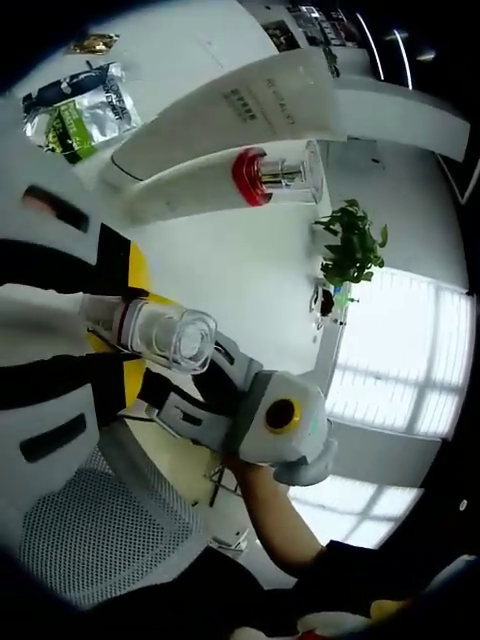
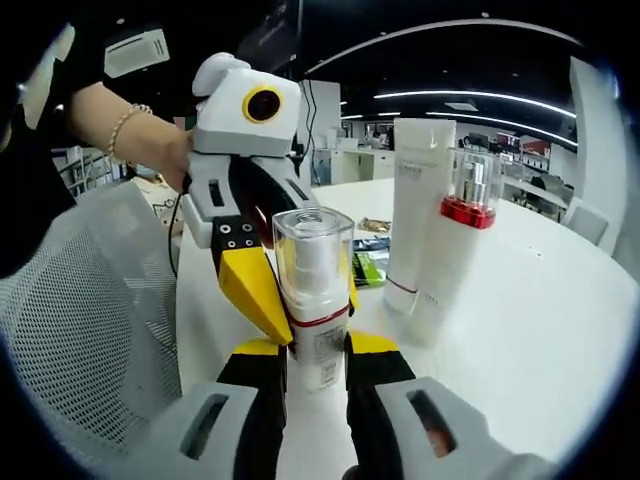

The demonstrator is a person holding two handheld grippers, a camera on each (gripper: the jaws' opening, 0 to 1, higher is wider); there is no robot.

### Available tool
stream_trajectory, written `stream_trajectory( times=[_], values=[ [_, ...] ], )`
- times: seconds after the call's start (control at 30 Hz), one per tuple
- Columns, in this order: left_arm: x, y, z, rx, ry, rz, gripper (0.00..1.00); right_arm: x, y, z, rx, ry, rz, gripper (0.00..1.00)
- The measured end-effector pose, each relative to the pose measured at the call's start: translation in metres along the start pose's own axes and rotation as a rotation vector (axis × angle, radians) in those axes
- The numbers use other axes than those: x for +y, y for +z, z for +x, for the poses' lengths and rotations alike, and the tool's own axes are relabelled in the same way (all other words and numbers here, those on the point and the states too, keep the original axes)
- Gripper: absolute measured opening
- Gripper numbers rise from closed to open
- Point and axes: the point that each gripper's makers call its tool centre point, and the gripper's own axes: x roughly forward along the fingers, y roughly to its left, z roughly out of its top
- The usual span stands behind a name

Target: Arrange the skincare products in the storage area until every visible bottle or jar stands upright without overlapping.

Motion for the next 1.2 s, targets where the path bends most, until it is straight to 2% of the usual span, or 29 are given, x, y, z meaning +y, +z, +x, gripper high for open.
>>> stream_trajectory(
  times=[0.43,0.67,0.9,1.2],
  values=[
    [0.008,-0.006,0.008,0.017,-0.005,-0.002,0.15,-0.008,-0.010,0.004,0.026,-0.006,-0.003,0.22],
    [0.014,-0.005,0.008,0.008,-0.004,-0.014,0.15,-0.009,-0.009,0.006,0.009,-0.006,0.004,0.21],
    [0.020,-0.002,0.008,-0.012,0.010,-0.059,0.18,-0.018,-0.008,0.010,0.000,-0.003,0.006,0.21],
    [0.028,-0.006,0.004,-0.016,0.050,-0.085,0.21,-0.034,-0.007,0.014,-0.009,-0.006,0.013,0.21]
  ],
)
